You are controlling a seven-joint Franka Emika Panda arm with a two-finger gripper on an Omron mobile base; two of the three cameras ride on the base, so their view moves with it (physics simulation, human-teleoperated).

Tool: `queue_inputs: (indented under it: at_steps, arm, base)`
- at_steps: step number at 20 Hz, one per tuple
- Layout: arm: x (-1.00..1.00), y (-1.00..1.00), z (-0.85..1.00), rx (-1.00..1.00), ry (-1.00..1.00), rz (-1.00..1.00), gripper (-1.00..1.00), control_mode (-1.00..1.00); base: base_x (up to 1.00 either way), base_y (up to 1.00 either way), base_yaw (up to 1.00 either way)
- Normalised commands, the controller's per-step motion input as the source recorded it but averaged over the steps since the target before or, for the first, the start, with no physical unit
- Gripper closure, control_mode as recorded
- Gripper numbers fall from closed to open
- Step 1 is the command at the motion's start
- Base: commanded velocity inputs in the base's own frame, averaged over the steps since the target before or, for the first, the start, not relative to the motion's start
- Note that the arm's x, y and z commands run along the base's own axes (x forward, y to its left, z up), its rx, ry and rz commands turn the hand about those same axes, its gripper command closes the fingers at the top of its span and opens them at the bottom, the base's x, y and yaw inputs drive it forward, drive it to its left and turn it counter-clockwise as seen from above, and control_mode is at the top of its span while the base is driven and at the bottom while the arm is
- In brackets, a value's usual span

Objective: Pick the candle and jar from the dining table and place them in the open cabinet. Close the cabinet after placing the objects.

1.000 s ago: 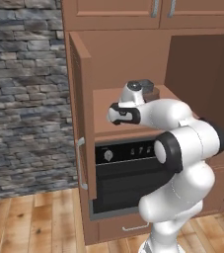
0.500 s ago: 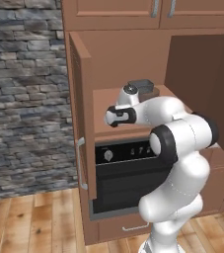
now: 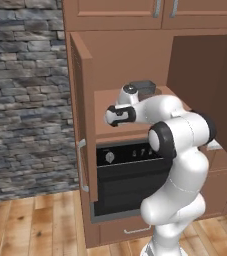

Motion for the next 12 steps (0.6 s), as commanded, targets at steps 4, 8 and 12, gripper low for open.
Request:
queue_inputs:
  at_steps: [4,8,12]
  arm:
    - [0.18,0.0,0.0,0.0,-0.02,0.01,-1.0,-1.0]
    - [0.03,0.0,0.0,0.0,-0.03,0.0,-1.0,-1.0]
    - [-0.09,0.0,0.16,0.0,-0.1,0.0,-1.0,-1.0]
  base:
    - [0.0,0.0,0.0]
    - [0.0,0.0,0.0]
    - [0.0,0.0,0.0]
